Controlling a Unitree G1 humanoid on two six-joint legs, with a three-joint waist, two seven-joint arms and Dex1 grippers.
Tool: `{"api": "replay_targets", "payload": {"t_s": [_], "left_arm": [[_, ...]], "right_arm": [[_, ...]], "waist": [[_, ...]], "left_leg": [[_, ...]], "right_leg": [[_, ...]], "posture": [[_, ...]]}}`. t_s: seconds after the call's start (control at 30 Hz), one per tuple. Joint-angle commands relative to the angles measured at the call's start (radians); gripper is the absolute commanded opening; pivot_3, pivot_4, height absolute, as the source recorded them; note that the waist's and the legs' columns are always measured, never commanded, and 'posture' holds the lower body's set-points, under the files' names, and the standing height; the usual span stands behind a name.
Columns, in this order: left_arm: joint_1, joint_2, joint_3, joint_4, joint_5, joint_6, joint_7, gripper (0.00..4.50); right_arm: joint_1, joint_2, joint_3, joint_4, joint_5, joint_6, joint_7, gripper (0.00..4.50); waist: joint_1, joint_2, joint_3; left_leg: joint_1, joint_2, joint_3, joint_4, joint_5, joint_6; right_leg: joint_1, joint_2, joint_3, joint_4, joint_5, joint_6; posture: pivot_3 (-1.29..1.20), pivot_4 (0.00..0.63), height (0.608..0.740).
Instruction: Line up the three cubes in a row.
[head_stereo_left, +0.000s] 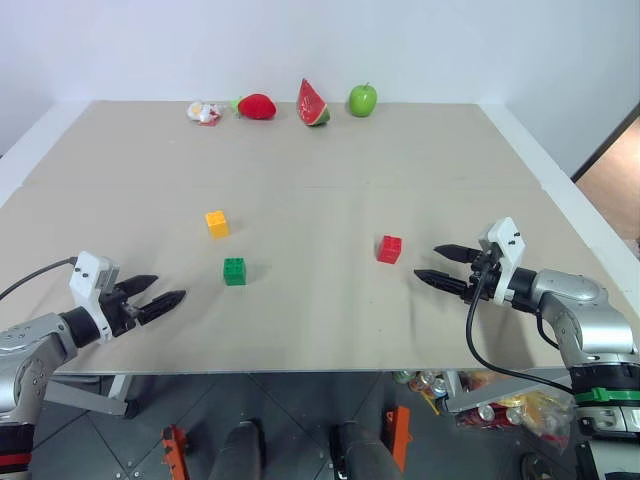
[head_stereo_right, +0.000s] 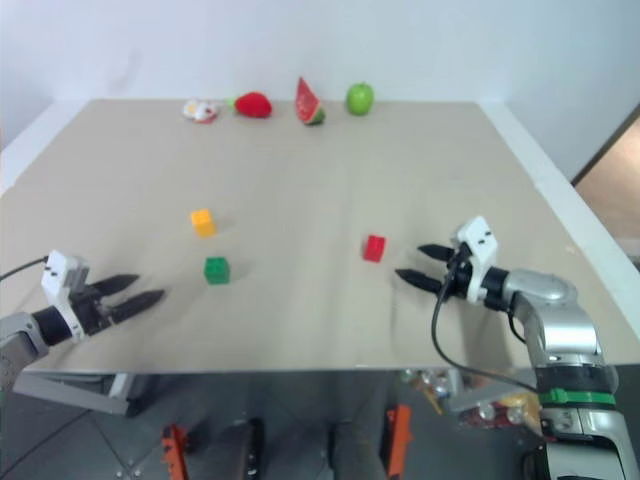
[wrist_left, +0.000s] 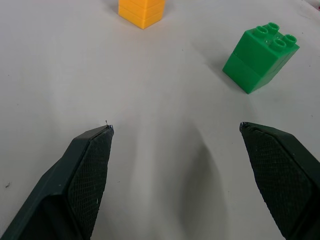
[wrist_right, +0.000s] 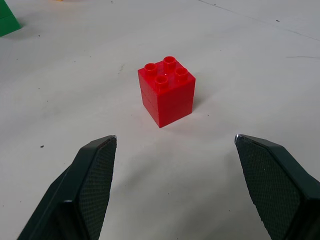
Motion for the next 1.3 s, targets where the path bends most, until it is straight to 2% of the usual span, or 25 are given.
{"api": "replay_targets", "payload": {"t_s": [0.03, 0.13, 0.33, 0.6, 0.93, 0.97, 1.17, 1.2, 1.3], "left_arm": [[-0.015, 0.046, 0.018, -0.027, 0.004, -0.018, -0.044, 4.18], [-0.061, 0.102, -0.022, -0.066, 0.013, -0.019, -0.113, 4.18], [-0.138, 0.146, -0.088, -0.154, 0.003, 0.001, -0.194, 4.18], [-0.259, 0.131, -0.180, -0.234, -0.003, 0.037, -0.230, 4.18], [-0.294, 0.104, -0.227, -0.239, 0.004, 0.047, -0.232, 4.18], [-0.291, 0.104, -0.227, -0.238, 0.004, 0.046, -0.232, 4.24], [-0.288, 0.095, -0.217, -0.235, -0.012, 0.060, -0.225, 4.24], [-0.288, 0.094, -0.217, -0.235, -0.014, 0.061, -0.225, 4.24], [-0.288, 0.090, -0.220, -0.229, -0.013, 0.061, -0.224, 4.24]], "right_arm": [[-0.033, -0.009, 0.009, 0.013, -0.019, -0.040, 0.022, 3.92], [-0.085, -0.011, 0.072, 0.089, -0.081, -0.108, 0.067, 3.92], [-0.261, 0.019, 0.156, 0.328, -0.181, -0.246, 0.120, 3.92], [-0.458, 0.096, 0.199, 0.617, -0.251, -0.369, 0.173, 3.92], [-0.527, 0.177, 0.214, 0.745, -0.293, -0.431, 0.224, 3.92], [-0.529, 0.180, 0.212, 0.750, -0.291, -0.432, 0.230, 3.38], [-0.534, 0.184, 0.198, 0.760, -0.280, -0.432, 0.263, 1.37], [-0.534, 0.184, 0.196, 0.761, -0.279, -0.433, 0.266, 1.21], [-0.535, 0.188, 0.195, 0.767, -0.281, -0.437, 0.272, 1.21]], "waist": [[0.000, 0.000, 0.000], [-0.001, -0.002, 0.000], [-0.003, -0.002, 0.000], [-0.008, -0.002, 0.000], [-0.021, -0.002, 0.000], [-0.022, -0.002, 0.000], [-0.022, -0.002, 0.000], [-0.022, -0.002, 0.000], [-0.022, -0.002, 0.000]], "left_leg": [[0.000, 0.000, 0.000, 0.000, 0.000, 0.000], [0.000, 0.001, 0.000, 0.001, 0.000, 0.000], [0.000, 0.001, 0.003, 0.001, 0.000, 0.000], [0.001, 0.002, 0.003, 0.001, 0.000, 0.000], [0.001, 0.002, 0.002, 0.001, 0.000, 0.000], [0.001, 0.002, 0.002, 0.001, 0.000, 0.000], [0.001, 0.002, 0.002, 0.002, 0.001, 0.000], [0.001, 0.002, 0.002, 0.002, 0.001, 0.000], [0.001, 0.002, 0.002, 0.002, 0.001, -0.001]], "right_leg": [[0.000, 0.000, 0.000, 0.000, 0.000, 0.000], [0.000, 0.002, 0.000, 0.000, 0.001, -0.001], [-0.002, 0.001, 0.003, 0.001, 0.002, -0.001], [-0.001, 0.004, 0.004, 0.001, 0.003, 0.000], [-0.001, 0.005, 0.006, 0.002, 0.006, 0.006], [-0.001, 0.005, 0.006, 0.002, 0.006, 0.006], [-0.001, 0.006, 0.007, 0.003, 0.006, 0.006], [-0.001, 0.006, 0.007, 0.003, 0.006, 0.006], [-0.001, 0.005, 0.007, 0.003, 0.006, 0.006]], "posture": [[0.00, 0.150, 0.740], [0.00, 0.150, 0.740], [0.00, 0.150, 0.740], [0.00, 0.150, 0.740], [0.00, 0.150, 0.740], [0.00, 0.150, 0.740], [0.00, 0.150, 0.740], [0.00, 0.150, 0.740], [0.00, 0.150, 0.740]]}}
